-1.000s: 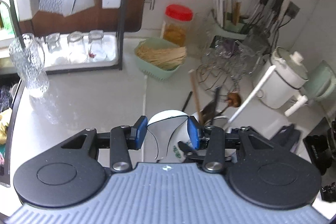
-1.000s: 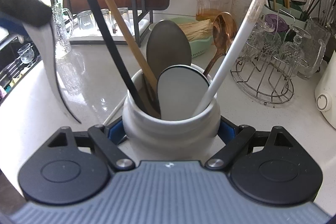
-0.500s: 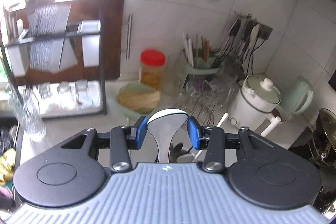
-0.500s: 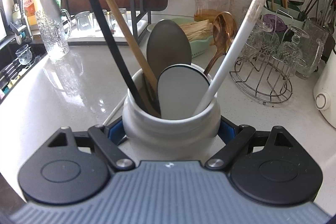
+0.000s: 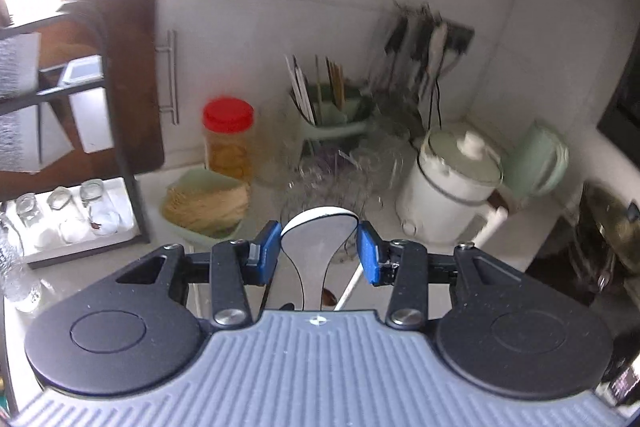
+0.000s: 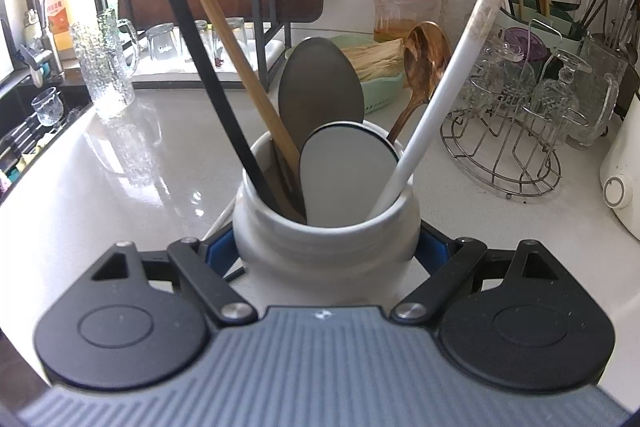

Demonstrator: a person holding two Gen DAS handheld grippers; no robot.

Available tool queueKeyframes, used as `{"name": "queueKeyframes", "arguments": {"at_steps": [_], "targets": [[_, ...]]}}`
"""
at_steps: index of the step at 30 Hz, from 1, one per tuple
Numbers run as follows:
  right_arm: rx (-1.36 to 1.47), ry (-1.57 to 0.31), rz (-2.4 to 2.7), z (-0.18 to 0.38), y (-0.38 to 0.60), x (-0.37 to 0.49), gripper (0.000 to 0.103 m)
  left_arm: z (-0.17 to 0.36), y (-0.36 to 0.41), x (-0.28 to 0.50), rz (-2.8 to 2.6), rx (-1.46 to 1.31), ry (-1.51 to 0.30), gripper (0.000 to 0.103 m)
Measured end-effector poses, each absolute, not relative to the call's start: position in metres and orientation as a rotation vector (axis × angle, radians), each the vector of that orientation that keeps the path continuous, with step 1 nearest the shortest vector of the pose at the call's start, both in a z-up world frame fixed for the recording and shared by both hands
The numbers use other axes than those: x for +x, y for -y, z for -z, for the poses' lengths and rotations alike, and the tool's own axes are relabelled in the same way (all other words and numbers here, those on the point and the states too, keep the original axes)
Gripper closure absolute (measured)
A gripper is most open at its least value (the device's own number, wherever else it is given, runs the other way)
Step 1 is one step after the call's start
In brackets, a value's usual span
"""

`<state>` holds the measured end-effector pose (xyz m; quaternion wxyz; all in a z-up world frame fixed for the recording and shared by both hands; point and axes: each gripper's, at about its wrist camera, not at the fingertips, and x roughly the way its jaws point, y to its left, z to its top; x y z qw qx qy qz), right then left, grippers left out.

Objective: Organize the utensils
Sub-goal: 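Lower the white spoon into the crock held by the right tool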

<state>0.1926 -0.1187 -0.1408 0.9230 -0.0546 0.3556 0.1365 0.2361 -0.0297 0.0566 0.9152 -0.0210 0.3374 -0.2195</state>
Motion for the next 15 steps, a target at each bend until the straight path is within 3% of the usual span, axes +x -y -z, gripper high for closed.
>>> {"name": "queueKeyframes", "arguments": {"at_steps": [15], "targets": [[-0.111, -0.717, -0.294, 0.142, 0.121, 0.191, 0.012, 0.002, 0.046, 0.263, 0.485, 0.049, -0.879, 0.056]]}}
